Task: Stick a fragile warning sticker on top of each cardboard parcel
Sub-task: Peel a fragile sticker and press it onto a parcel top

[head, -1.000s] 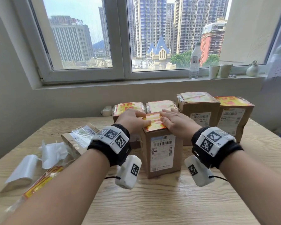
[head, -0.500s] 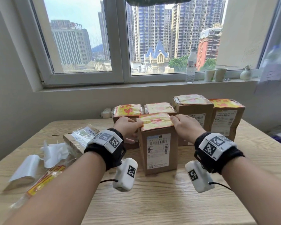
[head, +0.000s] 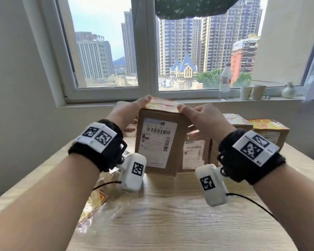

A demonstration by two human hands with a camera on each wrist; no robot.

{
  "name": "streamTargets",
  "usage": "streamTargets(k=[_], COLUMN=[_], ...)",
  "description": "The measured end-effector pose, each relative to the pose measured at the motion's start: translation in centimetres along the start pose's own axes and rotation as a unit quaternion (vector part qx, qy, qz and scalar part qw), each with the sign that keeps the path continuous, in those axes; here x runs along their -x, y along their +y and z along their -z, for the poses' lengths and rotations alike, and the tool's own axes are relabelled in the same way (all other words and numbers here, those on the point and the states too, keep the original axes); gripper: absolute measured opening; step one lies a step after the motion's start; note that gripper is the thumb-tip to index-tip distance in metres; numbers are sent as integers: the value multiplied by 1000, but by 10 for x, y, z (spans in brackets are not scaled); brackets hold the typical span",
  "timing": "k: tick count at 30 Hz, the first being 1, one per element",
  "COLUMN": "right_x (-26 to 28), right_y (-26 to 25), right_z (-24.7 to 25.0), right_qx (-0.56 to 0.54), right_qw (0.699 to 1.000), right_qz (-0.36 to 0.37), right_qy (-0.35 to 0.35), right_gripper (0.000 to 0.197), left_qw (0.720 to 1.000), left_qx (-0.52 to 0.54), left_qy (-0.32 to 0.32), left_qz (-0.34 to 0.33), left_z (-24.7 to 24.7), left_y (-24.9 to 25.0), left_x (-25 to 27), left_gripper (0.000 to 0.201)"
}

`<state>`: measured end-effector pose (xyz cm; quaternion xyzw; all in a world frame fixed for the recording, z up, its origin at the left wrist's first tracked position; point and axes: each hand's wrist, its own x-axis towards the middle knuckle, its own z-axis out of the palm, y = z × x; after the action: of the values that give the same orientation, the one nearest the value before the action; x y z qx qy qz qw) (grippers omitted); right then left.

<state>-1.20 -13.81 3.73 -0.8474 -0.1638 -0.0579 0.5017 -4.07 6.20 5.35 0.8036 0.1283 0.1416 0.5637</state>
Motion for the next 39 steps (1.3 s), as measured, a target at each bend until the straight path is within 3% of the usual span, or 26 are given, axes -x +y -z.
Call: streamTargets(k=[4, 8, 9, 12, 14, 20, 24, 28, 30, 35, 39], right_x=[-28, -65, -74, -102, -119, -150, -158, -163, -163, -158, -154], right_y=[-44, -65, -65, -57, -49, -26, -19, -14, -11, -5, -3], right_z=[-28, -68, -79, -107, -121, -140, -144, -144, -143, -145, -153], right_qx=[-54, -95, -92, -54, -35, 13, 131, 168, 173, 189, 227], right_qw=[997, 990, 990, 993, 993, 994, 983, 977, 976, 973, 963], right_qz=[52, 72, 74, 77, 79, 79, 105, 94, 92, 103, 92], right_qy=[-35, -70, -71, -75, -79, -69, -68, -94, -97, -81, -109], right_gripper=[51, 26, 26, 59, 67, 65, 55, 78, 79, 67, 65], left_qw=[998, 988, 989, 993, 994, 996, 997, 995, 996, 998, 996], left_qx=[26, 16, 13, 34, 44, 39, -2, -62, -57, -53, -83], left_qy=[63, 140, 138, 103, 96, 67, 56, 52, 41, 17, 14], left_qz=[-20, -57, -58, -46, -40, -39, -60, -62, -54, -42, -7], left_z=[55, 88, 92, 96, 95, 80, 67, 60, 58, 53, 53], left_y=[18, 7, -2, -34, -51, -82, -84, -78, -77, -98, -120], left_x=[-9, -33, -42, -79, -102, -151, -171, -176, -177, -185, -189], left_gripper=[41, 26, 24, 39, 44, 44, 42, 46, 47, 75, 81])
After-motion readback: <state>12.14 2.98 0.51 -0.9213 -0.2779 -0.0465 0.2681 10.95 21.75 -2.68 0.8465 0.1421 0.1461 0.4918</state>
